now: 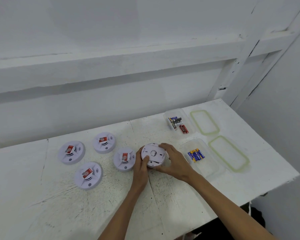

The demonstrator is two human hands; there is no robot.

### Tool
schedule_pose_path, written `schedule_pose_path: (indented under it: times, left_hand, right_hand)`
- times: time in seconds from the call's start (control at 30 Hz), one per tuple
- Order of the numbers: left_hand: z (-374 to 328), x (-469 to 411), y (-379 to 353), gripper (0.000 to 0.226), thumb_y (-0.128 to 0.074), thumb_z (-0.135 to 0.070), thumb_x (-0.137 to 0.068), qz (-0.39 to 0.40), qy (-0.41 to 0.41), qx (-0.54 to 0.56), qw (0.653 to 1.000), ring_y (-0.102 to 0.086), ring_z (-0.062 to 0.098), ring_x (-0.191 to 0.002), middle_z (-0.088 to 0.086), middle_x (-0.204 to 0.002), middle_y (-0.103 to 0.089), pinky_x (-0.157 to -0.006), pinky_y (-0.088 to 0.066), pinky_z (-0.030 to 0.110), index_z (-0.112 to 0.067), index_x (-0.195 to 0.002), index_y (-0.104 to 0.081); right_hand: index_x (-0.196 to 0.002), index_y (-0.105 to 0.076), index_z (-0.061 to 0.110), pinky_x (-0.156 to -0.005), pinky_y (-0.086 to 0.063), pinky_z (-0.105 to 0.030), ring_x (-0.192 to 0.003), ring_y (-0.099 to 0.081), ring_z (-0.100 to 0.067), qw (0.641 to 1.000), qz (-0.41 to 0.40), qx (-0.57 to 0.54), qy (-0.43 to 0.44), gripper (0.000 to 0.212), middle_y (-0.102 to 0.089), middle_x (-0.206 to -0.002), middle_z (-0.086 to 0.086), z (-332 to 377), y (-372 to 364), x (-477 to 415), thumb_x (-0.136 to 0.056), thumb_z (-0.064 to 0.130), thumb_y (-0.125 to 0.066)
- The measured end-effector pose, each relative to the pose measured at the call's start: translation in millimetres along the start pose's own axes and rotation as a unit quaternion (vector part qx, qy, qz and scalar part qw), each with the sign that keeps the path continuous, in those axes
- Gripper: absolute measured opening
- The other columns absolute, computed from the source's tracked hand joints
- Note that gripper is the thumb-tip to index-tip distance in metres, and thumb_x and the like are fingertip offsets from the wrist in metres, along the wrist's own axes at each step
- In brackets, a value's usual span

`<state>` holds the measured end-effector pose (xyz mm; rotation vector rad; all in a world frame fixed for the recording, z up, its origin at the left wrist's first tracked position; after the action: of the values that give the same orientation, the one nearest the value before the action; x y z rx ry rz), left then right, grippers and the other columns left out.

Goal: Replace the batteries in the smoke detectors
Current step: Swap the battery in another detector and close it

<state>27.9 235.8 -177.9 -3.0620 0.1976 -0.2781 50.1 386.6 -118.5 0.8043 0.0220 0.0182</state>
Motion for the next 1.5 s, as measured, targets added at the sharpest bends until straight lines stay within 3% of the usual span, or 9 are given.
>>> schedule_pose_path:
  times: [0.13,0.3,0.4,0.53,0.73,1.0,1.23,1.37,1.5]
  left_hand:
    - [1.1,-0.9,-0.5,0.051,-0.051,-0.042,-0.095,0.001,-0.001,-0.001,1.0,-0.055,0.01,-0.129,-0.007,-0.141,-0.058,-0.109,-0.049,0.039,-0.03,-0.145,-0.047]
    - [-1.9,-0.2,-1.8,0.041,-0.05,-0.037,-0.103,0.003,-0.013,-0.01,1.0,-0.054,0.01,-0.13,-0.007,-0.141,-0.056,-0.104,-0.05,0.029,-0.033,-0.144,-0.045]
    - [-3.9,0.2,-2.4,0.035,-0.045,-0.026,-0.108,0.003,-0.022,-0.022,1.0,-0.053,0.008,-0.129,-0.006,-0.139,-0.055,-0.096,-0.051,0.019,-0.033,-0.142,-0.044]
    - [-4.7,0.6,-1.5,0.034,-0.044,-0.027,-0.108,0.0,-0.029,-0.027,0.999,-0.052,0.007,-0.129,-0.006,-0.139,-0.055,-0.1,-0.05,0.024,-0.032,-0.142,-0.044]
    - [-5.7,1.5,-1.9,0.034,-0.043,-0.03,-0.108,-0.015,-0.032,-0.036,0.999,-0.055,0.009,-0.127,-0.003,-0.138,-0.057,-0.1,-0.052,0.026,-0.028,-0.142,-0.047]
    - [-6.3,1.0,-1.6,0.035,-0.043,-0.034,-0.108,-0.014,-0.03,-0.03,0.999,-0.055,0.009,-0.128,-0.006,-0.137,-0.058,-0.104,-0.052,0.036,-0.029,-0.142,-0.048]
    - [-12.6,3.0,1.1,0.025,-0.043,-0.036,-0.108,-0.001,-0.01,-0.014,1.0,-0.057,0.009,-0.123,-0.011,-0.13,-0.06,-0.095,-0.054,0.026,-0.041,-0.131,-0.049]
    - [-0.7,2.5,-1.7,0.043,-0.049,-0.031,-0.096,0.037,0.016,0.016,0.999,-0.057,0.022,-0.129,-0.001,-0.137,-0.061,-0.1,-0.054,0.053,-0.031,-0.138,-0.051]
    - [1.2,1.2,-3.2,0.05,-0.046,-0.029,-0.095,0.056,0.041,0.025,0.997,-0.055,0.021,-0.131,-0.001,-0.142,-0.058,-0.099,-0.055,0.055,-0.029,-0.145,-0.048]
  right_hand:
    - [-0.147,-0.042,0.024,-0.099,-0.052,-0.027,-0.126,-0.048,-0.002,1.0,-0.002,-0.019,-0.009,0.086,-0.05,-0.147,0.009,-9.0,-2.4,2.4,-0.076,0.055,-0.079]
    - [-0.147,-0.046,0.023,-0.085,-0.046,-0.005,-0.124,-0.045,0.003,0.999,-0.013,-0.035,-0.001,0.083,-0.048,-0.149,0.01,-10.2,-1.8,3.4,-0.077,0.049,-0.08]
    - [-0.143,-0.05,0.021,-0.082,-0.054,-0.012,-0.12,-0.055,-0.004,0.998,-0.028,-0.062,-0.011,0.08,-0.055,-0.144,0.007,-15.2,-2.5,6.0,-0.075,0.049,-0.082]
    - [-0.137,-0.054,0.02,-0.083,-0.057,-0.023,-0.11,-0.062,-0.008,0.996,-0.039,-0.079,-0.015,0.076,-0.06,-0.135,0.006,-14.9,-2.6,6.9,-0.073,0.047,-0.085]
    - [-0.131,-0.056,0.016,-0.075,-0.05,-0.008,-0.097,-0.064,-0.011,0.995,-0.05,-0.086,-0.026,0.073,-0.062,-0.131,0.003,-14.5,-2.4,9.2,-0.07,0.041,-0.088]
    - [-0.122,-0.057,0.019,-0.067,-0.052,-0.01,-0.085,-0.067,-0.009,0.993,-0.063,-0.091,-0.044,0.072,-0.065,-0.124,0.004,-15.5,0.0,12.5,-0.065,0.047,-0.089]
    - [-0.134,-0.048,0.024,-0.084,-0.056,-0.018,-0.109,-0.061,-0.004,0.993,-0.037,-0.108,-0.025,0.079,-0.057,-0.132,0.01,-4.6,-3.3,8.3,-0.07,0.049,-0.087]
    - [-0.132,-0.045,0.021,-0.082,-0.056,-0.016,-0.103,-0.061,-0.006,0.991,-0.04,-0.116,-0.061,0.087,-0.057,-0.121,0.012,-12.3,-3.8,8.8,-0.063,0.045,-0.092]
    - [-0.125,-0.045,0.019,-0.072,-0.055,-0.013,-0.09,-0.061,0.002,0.99,-0.029,-0.113,-0.079,0.081,-0.056,-0.109,0.014,-11.4,-0.1,5.3,-0.064,0.04,-0.093]
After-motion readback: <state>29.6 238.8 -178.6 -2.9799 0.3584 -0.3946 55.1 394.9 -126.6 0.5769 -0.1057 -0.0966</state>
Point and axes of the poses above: each hand's wrist, its own x-axis away from the middle knuckle, its own y-axis out of the back of the hand, z = x × y, the point moved 7 cm from there along -x, towards the middle knuckle
